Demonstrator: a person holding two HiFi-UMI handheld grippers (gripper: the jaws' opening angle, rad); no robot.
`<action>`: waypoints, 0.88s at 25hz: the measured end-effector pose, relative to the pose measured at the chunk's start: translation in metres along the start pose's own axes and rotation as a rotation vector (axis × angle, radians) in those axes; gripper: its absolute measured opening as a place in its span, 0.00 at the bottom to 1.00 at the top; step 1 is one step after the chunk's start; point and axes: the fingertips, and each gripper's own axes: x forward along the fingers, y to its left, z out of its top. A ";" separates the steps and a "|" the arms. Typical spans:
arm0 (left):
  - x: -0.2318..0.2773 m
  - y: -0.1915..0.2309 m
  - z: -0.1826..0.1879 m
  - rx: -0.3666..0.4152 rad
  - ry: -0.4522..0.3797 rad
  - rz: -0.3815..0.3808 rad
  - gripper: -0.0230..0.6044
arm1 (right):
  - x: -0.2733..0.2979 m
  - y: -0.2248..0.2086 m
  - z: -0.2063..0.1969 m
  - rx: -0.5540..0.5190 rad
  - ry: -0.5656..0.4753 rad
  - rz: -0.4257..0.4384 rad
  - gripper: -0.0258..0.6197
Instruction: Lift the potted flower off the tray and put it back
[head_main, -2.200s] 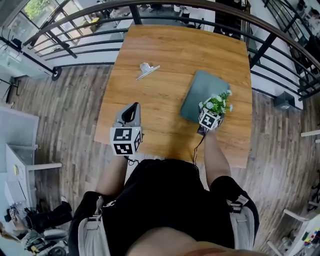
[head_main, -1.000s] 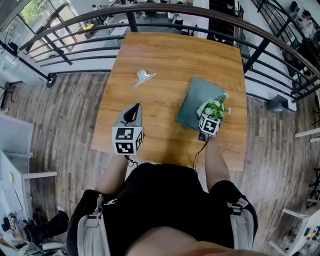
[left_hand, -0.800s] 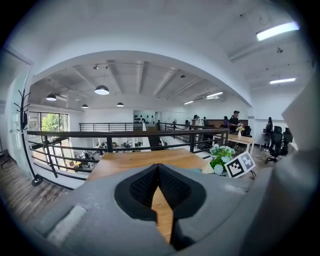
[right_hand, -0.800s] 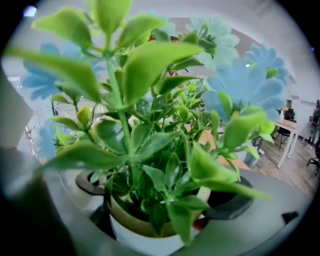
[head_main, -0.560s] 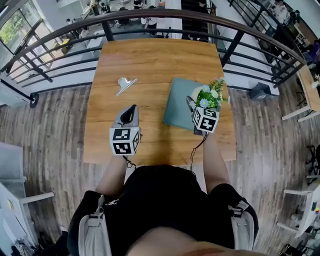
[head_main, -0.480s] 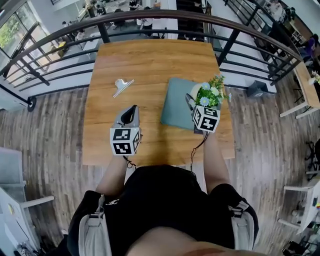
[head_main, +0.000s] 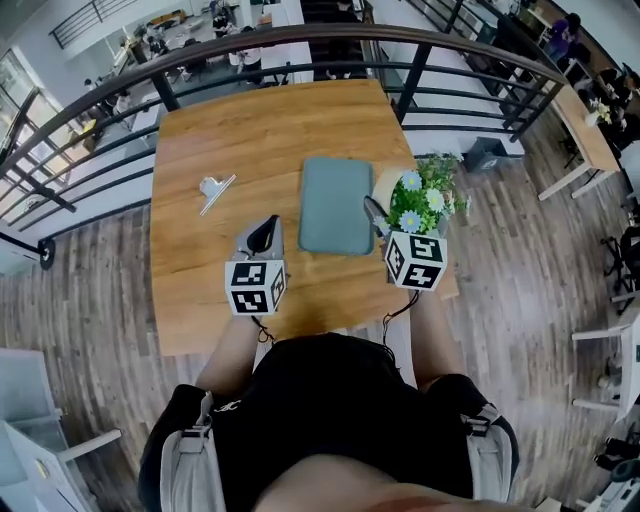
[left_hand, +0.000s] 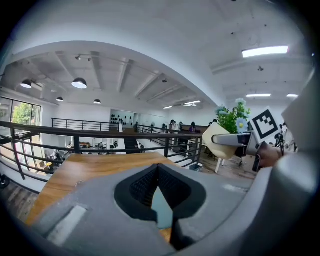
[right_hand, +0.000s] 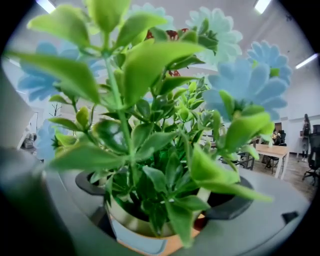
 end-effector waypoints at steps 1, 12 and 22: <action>0.002 -0.005 0.001 -0.001 0.000 -0.011 0.06 | -0.009 0.000 -0.001 0.004 0.000 -0.002 0.94; 0.016 -0.055 0.004 0.033 0.000 -0.136 0.06 | -0.068 -0.013 -0.038 0.079 0.037 -0.066 0.94; 0.013 -0.069 -0.001 0.047 0.016 -0.181 0.06 | -0.086 -0.014 -0.043 0.097 0.035 -0.091 0.94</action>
